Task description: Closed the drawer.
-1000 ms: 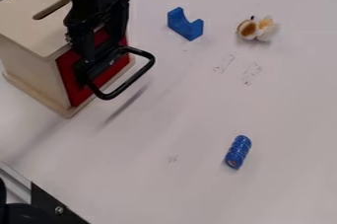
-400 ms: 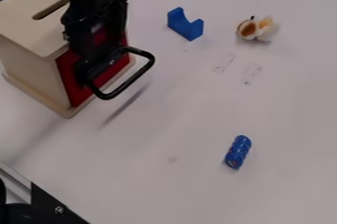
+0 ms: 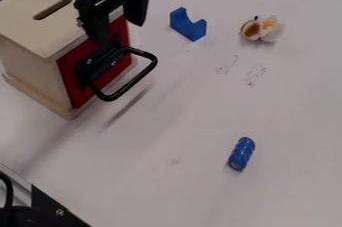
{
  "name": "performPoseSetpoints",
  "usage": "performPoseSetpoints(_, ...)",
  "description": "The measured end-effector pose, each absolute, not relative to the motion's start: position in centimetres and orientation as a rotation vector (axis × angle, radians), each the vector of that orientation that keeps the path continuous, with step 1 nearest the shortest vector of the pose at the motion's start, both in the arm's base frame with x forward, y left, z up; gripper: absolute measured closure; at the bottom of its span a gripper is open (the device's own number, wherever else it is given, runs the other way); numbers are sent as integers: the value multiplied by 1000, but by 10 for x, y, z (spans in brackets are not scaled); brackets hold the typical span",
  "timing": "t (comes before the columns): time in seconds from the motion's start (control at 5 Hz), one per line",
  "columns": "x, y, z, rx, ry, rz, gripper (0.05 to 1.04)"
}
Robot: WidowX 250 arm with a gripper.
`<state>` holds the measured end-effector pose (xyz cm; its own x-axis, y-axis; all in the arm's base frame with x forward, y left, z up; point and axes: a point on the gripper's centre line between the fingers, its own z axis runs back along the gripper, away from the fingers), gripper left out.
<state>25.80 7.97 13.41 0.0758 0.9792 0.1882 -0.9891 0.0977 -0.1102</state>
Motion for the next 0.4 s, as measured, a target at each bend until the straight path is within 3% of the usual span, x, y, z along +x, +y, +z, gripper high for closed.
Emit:
performPoseSetpoints(0.2,254,80,167,83,-314,1434,89)
performPoseSetpoints(0.4,253,80,172,84,-327,1428,89)
